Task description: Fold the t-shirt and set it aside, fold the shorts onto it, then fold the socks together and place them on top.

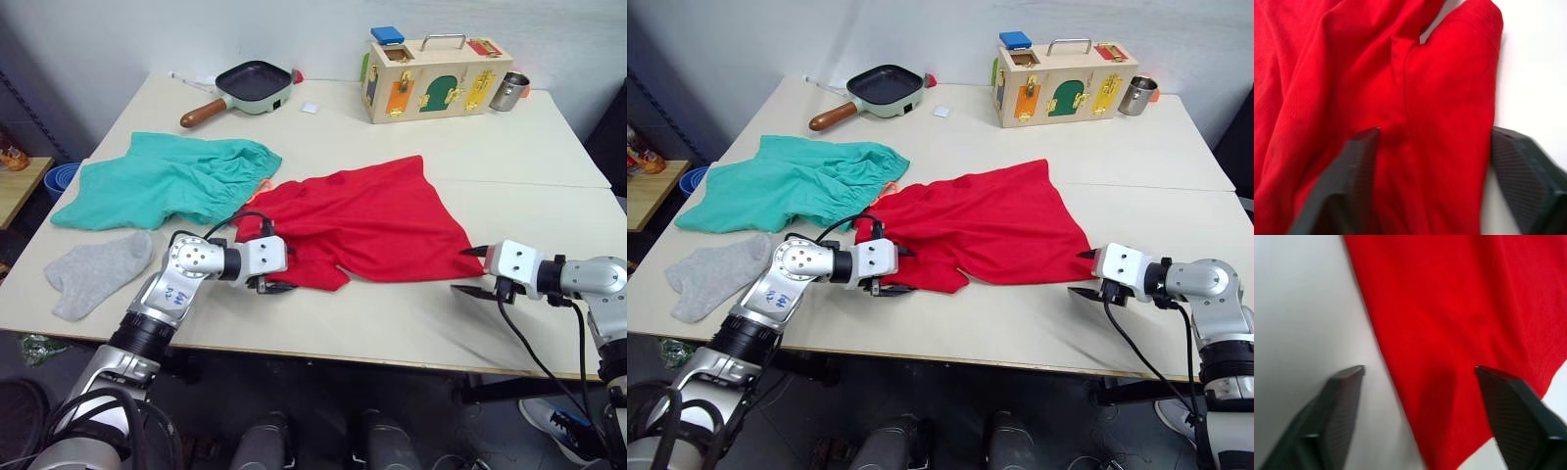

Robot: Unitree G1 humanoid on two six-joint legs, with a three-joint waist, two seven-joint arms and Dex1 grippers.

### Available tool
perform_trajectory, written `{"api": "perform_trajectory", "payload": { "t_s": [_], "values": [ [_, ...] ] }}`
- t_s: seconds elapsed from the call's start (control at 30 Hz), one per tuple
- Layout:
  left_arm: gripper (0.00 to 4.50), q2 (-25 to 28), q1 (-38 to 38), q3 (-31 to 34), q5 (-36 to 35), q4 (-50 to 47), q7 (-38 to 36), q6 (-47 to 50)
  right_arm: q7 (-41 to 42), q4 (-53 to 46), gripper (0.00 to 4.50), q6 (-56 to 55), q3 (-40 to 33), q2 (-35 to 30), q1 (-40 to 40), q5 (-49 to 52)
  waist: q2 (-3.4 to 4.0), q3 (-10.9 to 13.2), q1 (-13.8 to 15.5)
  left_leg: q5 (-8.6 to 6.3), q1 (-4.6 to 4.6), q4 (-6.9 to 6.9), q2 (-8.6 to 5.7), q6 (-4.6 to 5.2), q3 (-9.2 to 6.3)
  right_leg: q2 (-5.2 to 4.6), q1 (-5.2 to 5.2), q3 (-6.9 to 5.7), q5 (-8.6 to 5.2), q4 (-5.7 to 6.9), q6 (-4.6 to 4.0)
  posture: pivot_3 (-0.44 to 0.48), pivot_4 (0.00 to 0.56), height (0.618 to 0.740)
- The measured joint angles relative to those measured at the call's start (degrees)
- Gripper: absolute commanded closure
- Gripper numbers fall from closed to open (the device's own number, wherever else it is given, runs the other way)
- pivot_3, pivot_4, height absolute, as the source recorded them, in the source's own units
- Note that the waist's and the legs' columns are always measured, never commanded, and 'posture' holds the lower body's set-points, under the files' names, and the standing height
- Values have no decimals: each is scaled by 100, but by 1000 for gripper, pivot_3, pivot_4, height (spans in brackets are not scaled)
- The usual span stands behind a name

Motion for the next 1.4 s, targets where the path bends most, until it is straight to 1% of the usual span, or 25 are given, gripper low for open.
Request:
{"api": "perform_trajectory", "payload": {
  "t_s": [0.23,0.27,0.3,0.33,0.43,0.53,0.63,0.77,0.87,0.97,1.1,1.13,1.2,1.3,1.4],
  "values": [
    [3937,-70,-103,-60,-26,243,-351,-165,507,416,4311,56,69,45,-233,115,0,0,-14,3,0,-1,0,-3,-1,2,-1,-2,0,0,0,0,150,740],
    [4259,-68,-86,-53,-57,244,-438,-162,572,472,4500,69,72,55,-264,122,0,0,-16,3,0,-1,0,-3,-1,2,-1,-2,0,1,0,0,150,740],
    [4481,-62,-62,-29,-109,245,-507,-161,627,508,4500,100,76,58,-309,128,0,0,-21,3,-1,-1,0,-3,-1,2,-2,-2,0,1,0,0,150,740],
    [4481,-60,-49,1,-165,243,-564,-147,661,540,4500,155,76,58,-345,133,0,0,-23,3,-1,-2,0,-3,-2,2,-3,-2,0,1,0,0,150,740],
    [4481,8,87,165,-631,195,-1027,129,846,559,4500,338,50,57,-401,238,0,0,-33,4,-4,-8,3,-6,-4,5,-7,-4,0,6,0,0,150,740],
    [4481,254,191,443,-1141,-11,-1523,366,1231,531,4500,581,0,27,-397,487,-1,3,-36,4,-16,-8,8,-9,-9,11,-13,-9,0,6,0,0,150,740],
    [4481,569,198,940,-1844,-450,-1905,870,1892,85,4500,1234,-155,-235,-226,1023,1,4,-24,4,-24,-6,7,-9,-24,9,-13,-18,0,1,0,0,150,740],
    [4481,1042,192,1359,-2401,-756,-2171,1778,2095,-573,4500,2100,-384,-747,16,1494,2,4,-27,3,-29,-5,6,-11,-37,5,-10,-27,0,-5,0,0,150,740],
    [4481,1291,170,1384,-2510,-728,-2193,2406,2091,-940,4500,2475,-454,-863,206,1662,1,4,-29,2,-30,-8,6,-12,-40,6,-10,-30,0,-5,0,0,150,740],
    [4481,1163,87,1389,-2393,-374,-1764,2584,1985,-1168,4500,2609,-448,-749,426,1682,1,4,-18,2,-32,-7,3,-12,-38,6,-12,-30,0,-3,0,0,150,740],
    [4481,1009,123,1349,-2232,-202,-1549,2546,1708,-1331,4500,2685,-449,-592,560,1660,0,5,-18,4,-60,-2,3,-11,-39,9,-37,-36,0,1,0,0,150,740],
    [4271,1007,154,1334,-2186,-202,-1507,2512,1657,-1379,4500,2678,-449,-562,591,1646,0,5,-18,4,-60,-2,3,-12,-38,10,-37,-36,0,1,0,0,150,740],
    [3837,898,194,1263,-1893,-6,-1100,2390,1378,-1511,4500,2632,-448,-423,685,1531,0,5,-12,5,-59,-1,3,-13,-38,13,-35,-38,0,1,0,0,150,740],
    [2931,636,337,1284,-1628,300,-388,2275,878,-1542,4500,2523,-444,-162,755,1349,-3,6,-14,7,-63,3,3,-12,-37,13,-37,-36,0,3,0,0,150,740],
    [2039,631,496,1470,-1634,129,-181,2201,624,-1599,4500,2451,-450,-68,774,1292,-4,7,-15,7,-62,3,4,-12,-38,12,-37,-35,0,4,0,0,150,740]
  ]
}}
